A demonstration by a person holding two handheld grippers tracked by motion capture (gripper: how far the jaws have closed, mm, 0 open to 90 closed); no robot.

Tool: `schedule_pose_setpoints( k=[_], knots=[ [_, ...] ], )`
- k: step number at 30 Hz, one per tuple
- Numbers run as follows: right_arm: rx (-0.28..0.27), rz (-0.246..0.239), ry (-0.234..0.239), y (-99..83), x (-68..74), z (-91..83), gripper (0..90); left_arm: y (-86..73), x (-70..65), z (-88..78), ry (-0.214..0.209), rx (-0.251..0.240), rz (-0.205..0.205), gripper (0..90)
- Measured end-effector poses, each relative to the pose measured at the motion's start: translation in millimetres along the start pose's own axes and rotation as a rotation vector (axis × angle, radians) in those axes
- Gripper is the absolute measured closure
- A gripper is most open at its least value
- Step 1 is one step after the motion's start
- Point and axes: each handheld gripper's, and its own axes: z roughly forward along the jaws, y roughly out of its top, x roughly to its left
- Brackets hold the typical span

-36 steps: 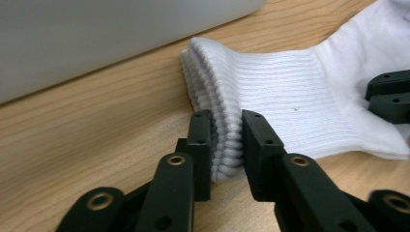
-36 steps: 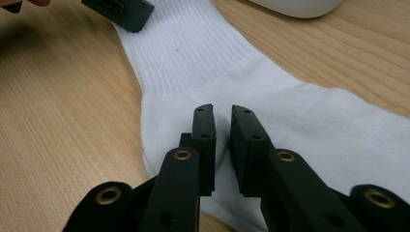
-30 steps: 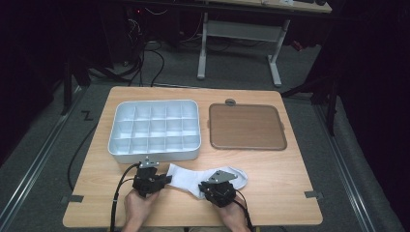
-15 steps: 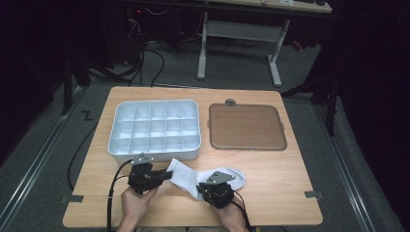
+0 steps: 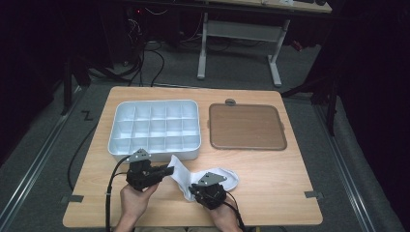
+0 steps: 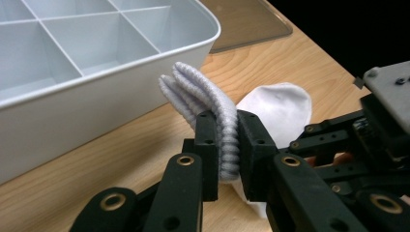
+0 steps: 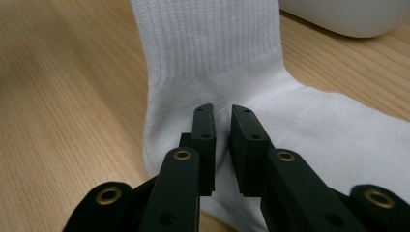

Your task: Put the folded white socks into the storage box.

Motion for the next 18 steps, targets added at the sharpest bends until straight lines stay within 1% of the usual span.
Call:
schedule_pose_setpoints(
  k=[3, 4, 6, 7, 9, 14, 16, 17, 18],
  knots=[
    [-0.001, -0.002, 0.005, 2.6, 3.8, 3.4, 81.2, 1.6, -2.9, 0.3, -0.008, -0.001, 0.006, 80.2],
    [-0.002, -0.01, 0.005, 3.3, 4.6, 4.6, 81.2, 2.2, -3.4, 0.5, -0.01, 0.002, 0.013, 80.2],
    [0.0, -0.017, 0.007, 4.8, 6.6, 6.5, 81.2, 3.5, -3.9, 1.2, -0.02, 0.0, 0.002, 80.2],
    [-0.003, -0.013, 0.012, 5.7, 8.0, 7.8, 81.2, 3.8, -4.2, 2.3, -0.021, 0.002, 0.002, 80.3],
    [-0.001, -0.019, 0.015, 7.6, 9.9, 9.9, 81.2, 3.6, -6.3, 4.2, -0.025, 0.005, 0.002, 80.3],
    [-0.001, -0.035, 0.022, 12.8, 16.4, 16.1, 81.3, 2.6, -12.5, 9.4, -0.038, 0.019, 0.026, 80.4],
    [-0.005, -0.042, 0.028, 14.3, 17.8, 18.4, 81.3, 2.7, -13.9, 10.4, -0.045, 0.021, 0.027, 80.4],
    [0.001, -0.037, 0.028, 15.1, 18.8, 18.9, 81.3, 2.6, -14.1, 10.5, -0.05, 0.023, 0.023, 80.5],
    [-0.004, -0.038, 0.032, 15.6, 19.2, 20.0, 81.3, 2.0, -14.1, 10.7, -0.054, 0.03, 0.026, 80.7]
  ],
)
